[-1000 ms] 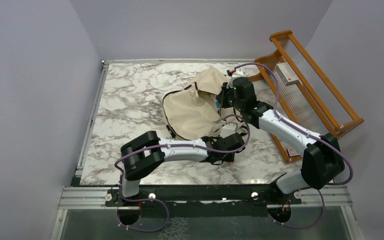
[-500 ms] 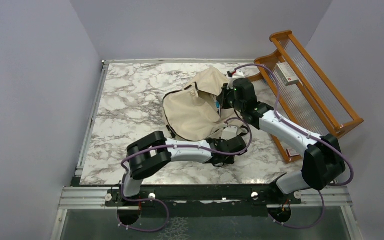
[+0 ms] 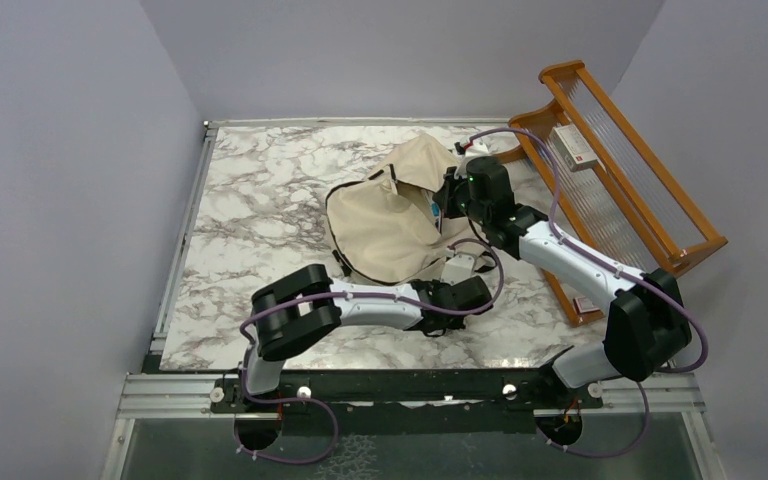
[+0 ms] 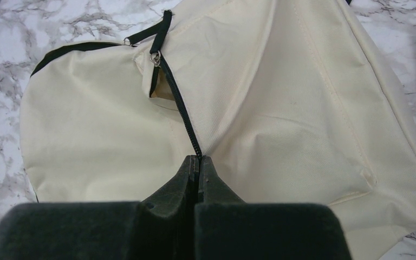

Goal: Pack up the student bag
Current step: Pick up the stationery from the center of the board, then place the stationery in the student bag.

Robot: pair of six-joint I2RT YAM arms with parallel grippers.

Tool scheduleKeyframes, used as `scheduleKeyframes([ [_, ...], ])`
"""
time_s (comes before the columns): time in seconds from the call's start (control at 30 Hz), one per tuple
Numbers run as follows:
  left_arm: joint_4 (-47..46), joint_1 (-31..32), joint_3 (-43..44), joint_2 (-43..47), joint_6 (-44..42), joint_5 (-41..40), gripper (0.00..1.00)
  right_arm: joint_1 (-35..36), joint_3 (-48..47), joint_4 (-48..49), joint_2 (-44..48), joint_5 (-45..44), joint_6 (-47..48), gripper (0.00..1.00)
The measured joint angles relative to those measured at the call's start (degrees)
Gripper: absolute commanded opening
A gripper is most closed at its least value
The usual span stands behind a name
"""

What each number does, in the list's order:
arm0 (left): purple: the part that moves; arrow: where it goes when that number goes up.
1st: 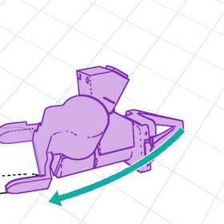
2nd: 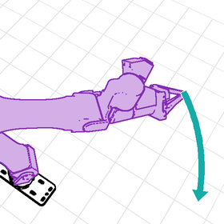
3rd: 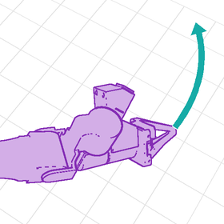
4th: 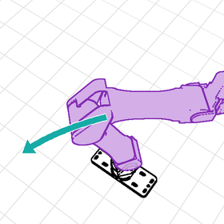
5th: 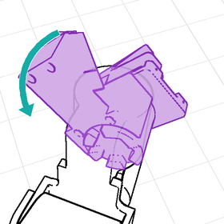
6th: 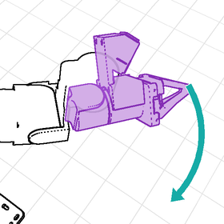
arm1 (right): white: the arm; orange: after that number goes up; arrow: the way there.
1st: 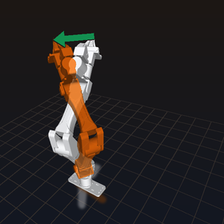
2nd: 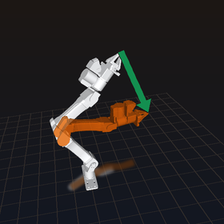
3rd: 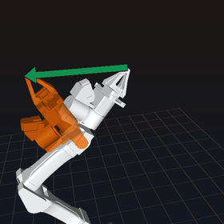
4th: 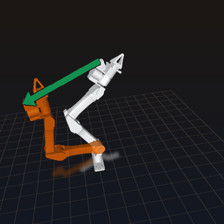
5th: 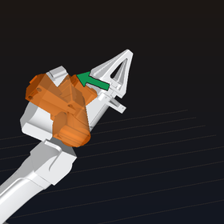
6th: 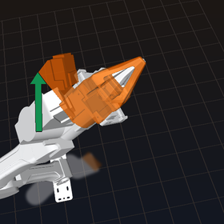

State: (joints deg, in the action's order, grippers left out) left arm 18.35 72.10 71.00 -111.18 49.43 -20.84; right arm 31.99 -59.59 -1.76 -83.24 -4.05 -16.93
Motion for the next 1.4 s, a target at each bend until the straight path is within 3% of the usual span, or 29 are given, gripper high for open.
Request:
scheduleKeyframes([
  [0.3, -0.3, 0.5, -3.5, 2.3, -4.0, -3.4, 0.0, 0.0, 0.0, 0.0, 0.0, 0.0, 0.0, 0.01],
  [0.47, 1.5, 0.5, -5.3, 4.4, -7.7, -4.3, 0.0, 0.0, 0.0, -0.1, 0.0, 0.0, 0.0, 0.0],
  [0.63, 4.3, 0.4, -13.0, 14.7, -13.3, -3.0, 0.0, 0.0, 0.0, -0.1, 0.2, 0.0, 0.0, 0.01],
  [0.8, -0.2, 0.3, -19.3, 31.0, -17.4, 0.3, 0.0, 0.0, 0.0, -0.1, 0.3, 0.0, 0.0, 0.01],
  [0.93, -4.6, -1.0, -22.0, 38.2, -18.7, 2.4, 0.0, 0.0, 0.0, -0.1, 0.3, 0.0, 0.0, 0.01],
  [1.2, -9.1, -14.8, -22.6, 39.0, -16.7, 9.8, 0.0, 0.0, 0.0, -0.1, 0.3, 0.0, -0.2, 0.01],
  [1.4, -11.4, -22.4, -18.1, 32.5, -13.2, 15.0, 0.0, 0.0, 0.0, -0.1, 0.3, 0.0, -0.7, 0.0],
])
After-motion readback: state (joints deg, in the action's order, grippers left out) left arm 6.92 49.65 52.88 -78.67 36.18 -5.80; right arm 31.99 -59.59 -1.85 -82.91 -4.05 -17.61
